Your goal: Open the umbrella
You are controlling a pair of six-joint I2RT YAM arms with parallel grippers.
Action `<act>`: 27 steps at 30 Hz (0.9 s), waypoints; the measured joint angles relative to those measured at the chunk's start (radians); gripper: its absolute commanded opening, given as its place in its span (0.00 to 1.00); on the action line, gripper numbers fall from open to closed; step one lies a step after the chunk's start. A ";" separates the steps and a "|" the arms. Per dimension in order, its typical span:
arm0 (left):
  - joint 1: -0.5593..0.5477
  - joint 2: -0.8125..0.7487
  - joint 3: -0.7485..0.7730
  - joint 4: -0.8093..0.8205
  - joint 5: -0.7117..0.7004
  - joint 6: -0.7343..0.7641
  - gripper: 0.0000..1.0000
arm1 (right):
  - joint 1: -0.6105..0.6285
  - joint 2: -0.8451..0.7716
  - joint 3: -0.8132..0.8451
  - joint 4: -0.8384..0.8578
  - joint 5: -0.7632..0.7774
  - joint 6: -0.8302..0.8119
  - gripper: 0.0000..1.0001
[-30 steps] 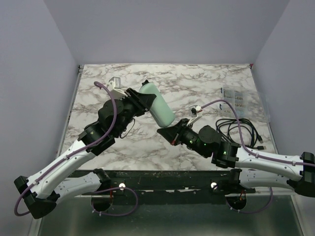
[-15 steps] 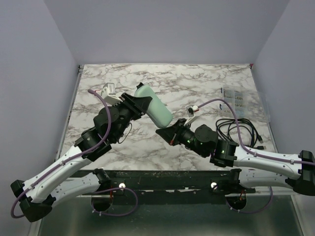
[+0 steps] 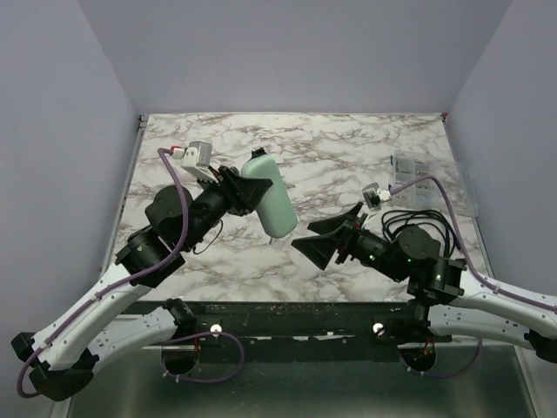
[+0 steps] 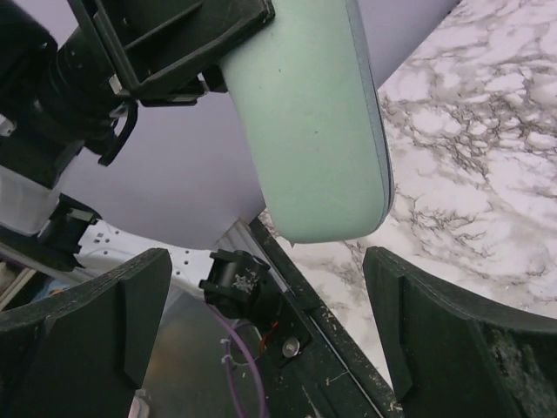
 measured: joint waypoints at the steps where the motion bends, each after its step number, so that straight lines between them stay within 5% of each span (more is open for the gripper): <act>1: 0.018 0.004 0.019 -0.010 0.038 0.019 0.00 | 0.000 -0.018 0.005 -0.014 -0.010 -0.012 1.00; 11: 0.198 0.081 0.068 0.011 0.532 0.041 0.00 | 0.000 0.046 0.157 -0.186 -0.062 -0.118 1.00; 19: 0.202 0.105 0.069 0.043 0.727 0.000 0.00 | -0.098 0.063 0.172 -0.203 -0.129 -0.140 1.00; 27: 0.228 0.114 0.083 0.119 0.852 -0.051 0.00 | -0.239 0.075 0.156 -0.099 -0.404 -0.109 1.00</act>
